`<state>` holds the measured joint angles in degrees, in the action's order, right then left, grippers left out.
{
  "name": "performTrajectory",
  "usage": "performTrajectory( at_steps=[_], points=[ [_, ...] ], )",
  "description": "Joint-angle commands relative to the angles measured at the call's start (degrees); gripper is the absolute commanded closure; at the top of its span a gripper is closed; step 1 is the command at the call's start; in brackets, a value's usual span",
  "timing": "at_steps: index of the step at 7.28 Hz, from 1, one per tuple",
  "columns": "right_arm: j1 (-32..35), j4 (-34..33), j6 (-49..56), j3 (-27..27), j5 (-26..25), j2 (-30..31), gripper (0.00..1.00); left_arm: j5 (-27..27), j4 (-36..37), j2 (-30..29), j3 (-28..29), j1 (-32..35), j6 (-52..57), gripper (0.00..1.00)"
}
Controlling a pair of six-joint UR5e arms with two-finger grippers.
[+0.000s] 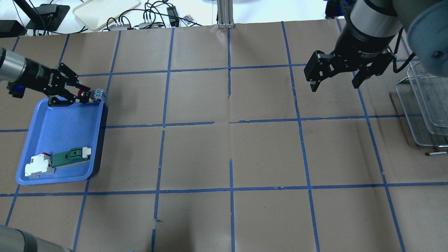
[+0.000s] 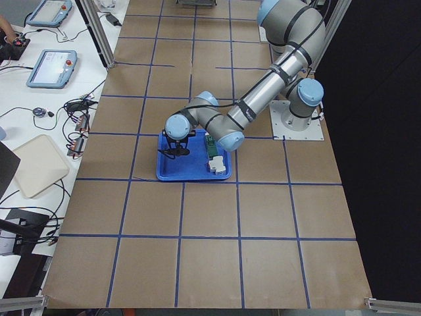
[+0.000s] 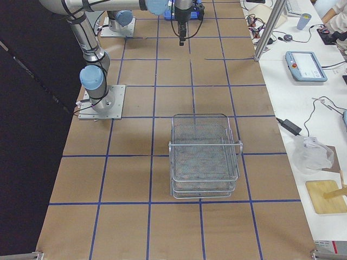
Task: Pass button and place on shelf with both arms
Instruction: 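Carry the button toward the table center while the right gripper approaches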
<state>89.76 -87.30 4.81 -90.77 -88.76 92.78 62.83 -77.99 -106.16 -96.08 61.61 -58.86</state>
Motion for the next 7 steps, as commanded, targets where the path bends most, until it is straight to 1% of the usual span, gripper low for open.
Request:
performTrajectory(
  at_steps=[1, 2, 3, 4, 5, 6, 7],
  points=[
    [-0.55, -0.15, 6.67, 0.15, 0.26, 0.12, 0.0, -2.01, -0.14, 4.1, -0.51, 10.85, -12.7, 1.0],
    [-0.98, -0.06, 8.97, 0.15, 0.26, 0.12, 0.0, -3.93, 0.21, 4.99, -0.42, 15.51, -18.08, 1.0],
    [-2.03, -0.06, 15.26, 0.06, 0.43, 0.12, 0.0, -5.77, 1.08, 5.08, 0.45, 19.39, -25.61, 1.0],
    [-3.17, -0.06, 21.06, -0.02, 1.04, 0.04, 0.0, -5.88, 2.65, 5.52, 0.54, 23.17, -29.78, 1.0],
    [-5.88, 0.12, 27.3, -0.2, 6.36, 0.03, 0.0, -5.88, 4.15, 5.52, 0.54, 26.51, -34.17, 1.0],
    [-8.17, 0.64, 34.67, -0.11, 11.2, 0.3, 0.0, -5.88, 7.73, 5.61, 0.37, 29.94, -39.0, 1.0],
    [-8.2, 1.17, 40.75, -0.64, 11.68, 0.82, 0.0, -5.79, 10.9, 5.0, 0.28, 32.93, -43.22, 1.0]
  ],
)
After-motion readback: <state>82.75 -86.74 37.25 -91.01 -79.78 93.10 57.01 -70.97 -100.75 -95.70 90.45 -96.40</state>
